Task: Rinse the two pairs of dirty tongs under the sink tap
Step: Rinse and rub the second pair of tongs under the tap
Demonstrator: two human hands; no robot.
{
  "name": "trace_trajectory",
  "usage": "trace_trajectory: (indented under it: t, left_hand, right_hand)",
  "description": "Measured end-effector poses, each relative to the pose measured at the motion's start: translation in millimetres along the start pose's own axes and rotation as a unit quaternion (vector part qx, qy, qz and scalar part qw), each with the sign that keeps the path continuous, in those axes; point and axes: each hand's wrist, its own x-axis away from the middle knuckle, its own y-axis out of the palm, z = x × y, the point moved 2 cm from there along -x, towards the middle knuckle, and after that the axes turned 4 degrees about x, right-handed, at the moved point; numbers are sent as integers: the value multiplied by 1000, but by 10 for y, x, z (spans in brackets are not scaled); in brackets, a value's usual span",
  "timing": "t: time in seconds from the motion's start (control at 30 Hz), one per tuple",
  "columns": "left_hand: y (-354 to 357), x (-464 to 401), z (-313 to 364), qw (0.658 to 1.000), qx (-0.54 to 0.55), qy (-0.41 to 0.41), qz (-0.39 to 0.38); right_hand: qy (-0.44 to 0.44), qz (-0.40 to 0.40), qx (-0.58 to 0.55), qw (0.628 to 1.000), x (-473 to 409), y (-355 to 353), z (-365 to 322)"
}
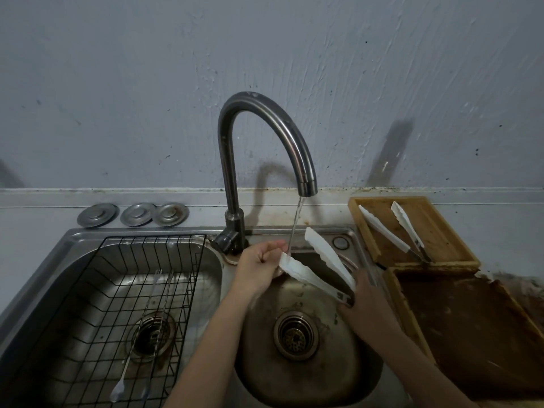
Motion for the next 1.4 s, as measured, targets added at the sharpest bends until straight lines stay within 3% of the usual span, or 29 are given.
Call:
trace_trajectory:
  t: [0.1, 0.27, 0.47, 0.7, 0.87, 0.97, 1.03, 1.13, 1.27, 1.4]
  left_hand:
    - [-27, 22, -63, 999, 39, -19, -24]
    - [-40, 59, -282, 993, 98, -27, 55]
    - [-50, 30, -315, 984, 167, -28, 54]
    - [-5, -58, -245, 959, 253, -65, 111]
    - [101, -71, -269, 977, 168, -92, 99]
    - [169, 5, -371, 989, 59, -128, 49]
    - [195, 65, -436, 988, 28, -154, 2]
    - [91, -38, -349, 990, 1, -142, -5]
    - [-90, -249, -125, 981, 165, -91, 49]
    - [-18, -238, -146, 962, 255, -39, 90]
  right_hand:
    - [-19, -50, 6, 999, 16, 87, -31]
    - [-57, -68, 195, 977, -20, 136, -162]
    - [-31, -146, 28, 988, -26, 136, -319]
    - [-49, -136, -33, 989, 9, 184, -549]
    - [-49, -133, -49, 989, 12, 210, -554]
    - [-50, -142, -51, 987, -3, 188, -560]
    - [-64, -147, -53, 986, -27, 140, -574]
    - [-71, -158, -57, 983, -57, 82, -581]
    - [-86, -169, -43, 981, -100, 35, -618]
    - [-90, -195, -20, 976, -136, -24, -707]
